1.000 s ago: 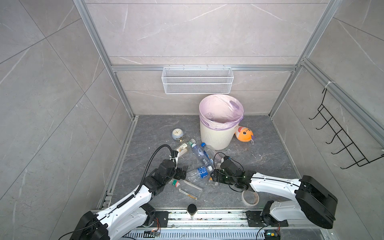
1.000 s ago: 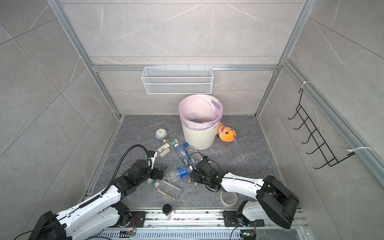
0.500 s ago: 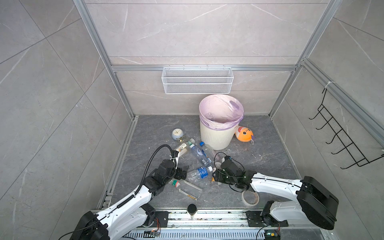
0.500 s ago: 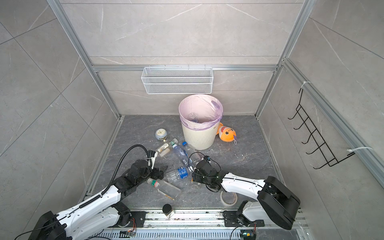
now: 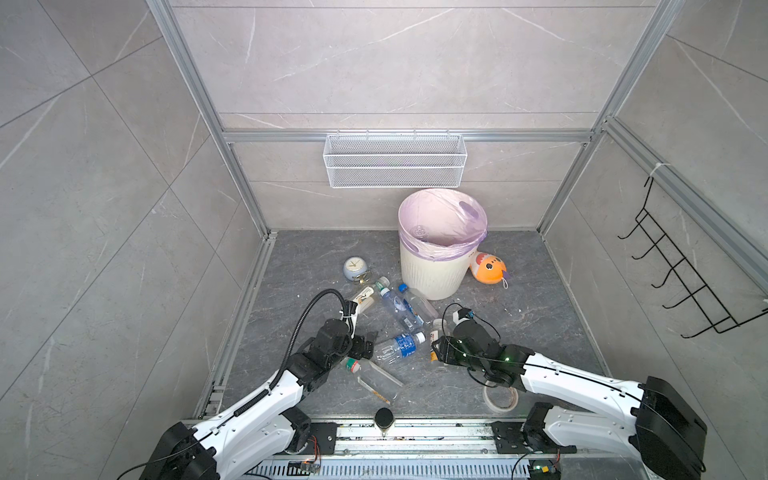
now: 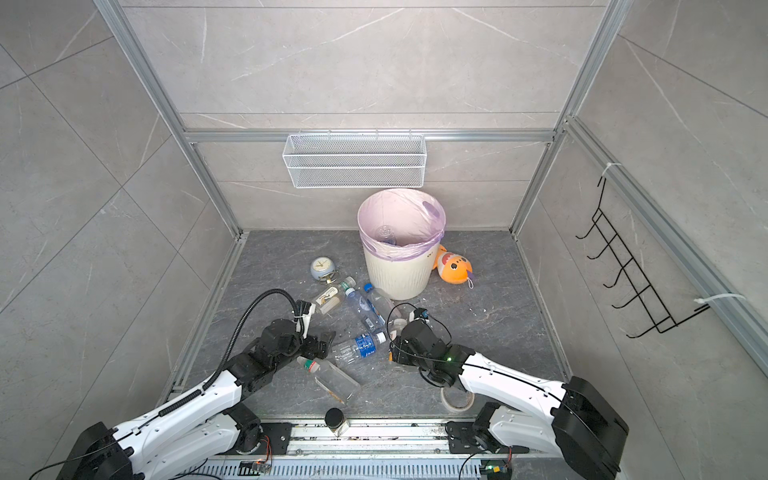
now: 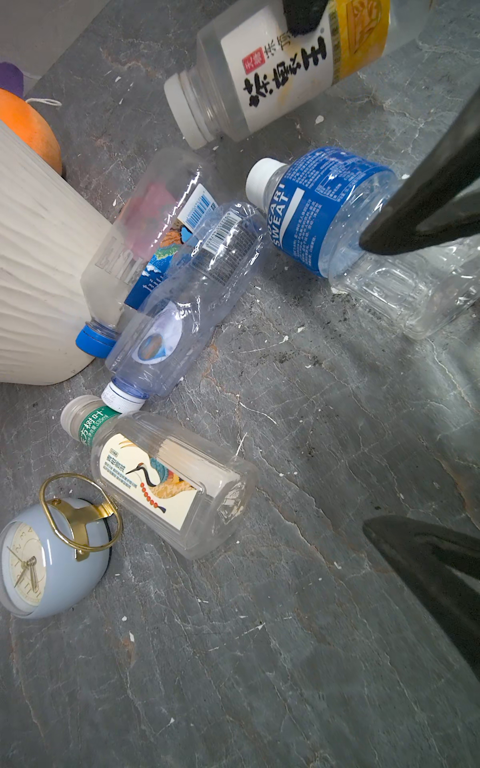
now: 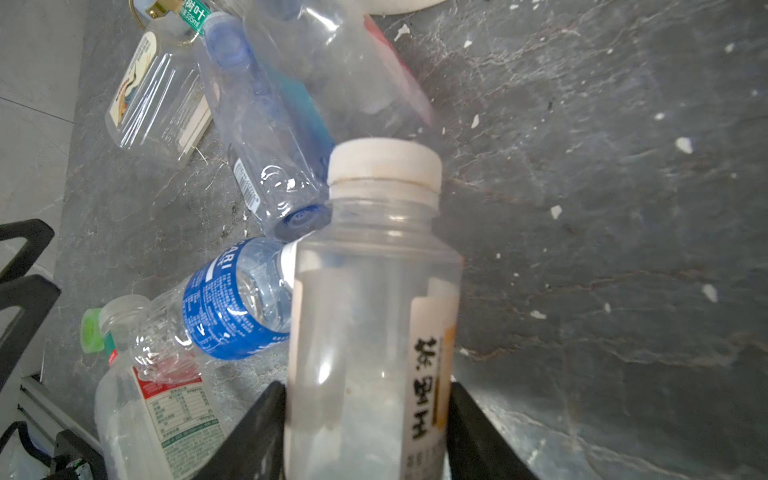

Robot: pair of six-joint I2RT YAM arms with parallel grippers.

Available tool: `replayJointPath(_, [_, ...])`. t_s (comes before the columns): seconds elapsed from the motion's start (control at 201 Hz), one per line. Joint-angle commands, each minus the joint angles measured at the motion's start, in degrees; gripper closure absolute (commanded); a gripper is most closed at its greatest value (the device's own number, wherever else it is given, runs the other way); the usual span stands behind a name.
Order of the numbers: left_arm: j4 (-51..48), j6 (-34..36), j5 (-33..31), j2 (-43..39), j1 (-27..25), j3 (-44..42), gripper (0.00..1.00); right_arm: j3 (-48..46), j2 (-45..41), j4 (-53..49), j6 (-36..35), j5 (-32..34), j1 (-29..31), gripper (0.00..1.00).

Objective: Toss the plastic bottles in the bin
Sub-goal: 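Lift the yellow-labelled bottle with the right gripper toward the bin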

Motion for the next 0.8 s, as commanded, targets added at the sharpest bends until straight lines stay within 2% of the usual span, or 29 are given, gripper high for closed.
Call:
replayJointPath(0.0, [2.08, 1.42, 1.07, -0.35, -0.14, 0.13, 0.00, -1.42, -2.90, -2.41, -1.73, 1.77, 0.33, 0.43])
replayJointPath(0.463, [1.97, 1.45, 1.21, -0.26, -0.14, 0.15, 0.00, -1.17, -14.81, -5.98, -6.91, 4.22, 0.32, 0.44])
replayJointPath(0.792, [1.92, 1.41, 1.08, -0.33, -0.14, 0.13, 0.00, 2.80, -19.04, -10.64, -10.13, 7.79, 0.33, 0.45])
